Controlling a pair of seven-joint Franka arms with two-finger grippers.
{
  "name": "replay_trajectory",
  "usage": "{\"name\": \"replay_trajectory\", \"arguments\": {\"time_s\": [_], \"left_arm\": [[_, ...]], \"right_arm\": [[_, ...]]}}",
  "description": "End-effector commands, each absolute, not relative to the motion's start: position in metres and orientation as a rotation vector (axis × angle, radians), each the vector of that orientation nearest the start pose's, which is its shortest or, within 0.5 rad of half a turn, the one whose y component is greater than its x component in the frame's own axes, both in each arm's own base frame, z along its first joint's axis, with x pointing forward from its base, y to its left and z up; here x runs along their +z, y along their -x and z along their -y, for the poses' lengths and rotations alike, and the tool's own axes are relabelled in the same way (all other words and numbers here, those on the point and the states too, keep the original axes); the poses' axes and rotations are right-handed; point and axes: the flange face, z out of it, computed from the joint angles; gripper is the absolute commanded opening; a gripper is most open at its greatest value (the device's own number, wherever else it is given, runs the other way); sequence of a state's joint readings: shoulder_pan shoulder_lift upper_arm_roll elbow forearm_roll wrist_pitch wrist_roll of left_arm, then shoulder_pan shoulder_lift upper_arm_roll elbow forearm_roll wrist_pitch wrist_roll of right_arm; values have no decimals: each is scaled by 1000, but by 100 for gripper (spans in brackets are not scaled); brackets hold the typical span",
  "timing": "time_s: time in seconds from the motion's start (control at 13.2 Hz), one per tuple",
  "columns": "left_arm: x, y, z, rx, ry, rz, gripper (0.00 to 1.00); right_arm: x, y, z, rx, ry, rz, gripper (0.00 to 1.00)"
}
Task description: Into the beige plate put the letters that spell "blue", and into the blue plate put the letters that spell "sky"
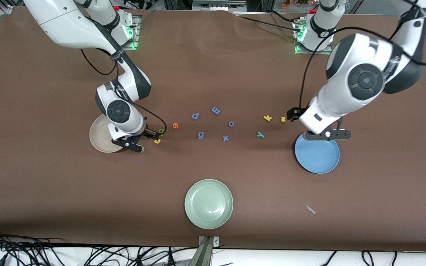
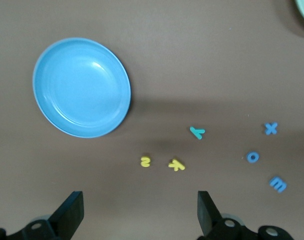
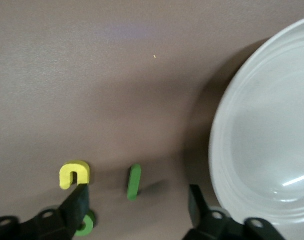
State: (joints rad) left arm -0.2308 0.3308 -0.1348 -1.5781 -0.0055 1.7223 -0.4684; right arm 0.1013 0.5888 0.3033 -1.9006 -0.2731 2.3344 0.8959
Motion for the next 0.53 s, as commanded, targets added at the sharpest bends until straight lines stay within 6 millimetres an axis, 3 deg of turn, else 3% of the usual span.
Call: {"name": "replay_trajectory", "arguments": {"time_s": [0.0, 0.15, 0.23, 0.45], "left_arm": [[417, -603, 224, 300, 3058, 354, 100], [383, -587, 239, 309, 3025, 415, 100], [360, -579, 239, 289, 3004, 532, 100], [319, -551, 250, 247, 2979, 684, 100]], "right_arm": [[177, -569, -229, 122, 3182, -511, 76], [174, -567, -229, 127, 3183, -509, 64], [173, -566, -230, 123, 3181, -502, 58], [170, -562, -230, 123, 3176, -505, 37]]}}
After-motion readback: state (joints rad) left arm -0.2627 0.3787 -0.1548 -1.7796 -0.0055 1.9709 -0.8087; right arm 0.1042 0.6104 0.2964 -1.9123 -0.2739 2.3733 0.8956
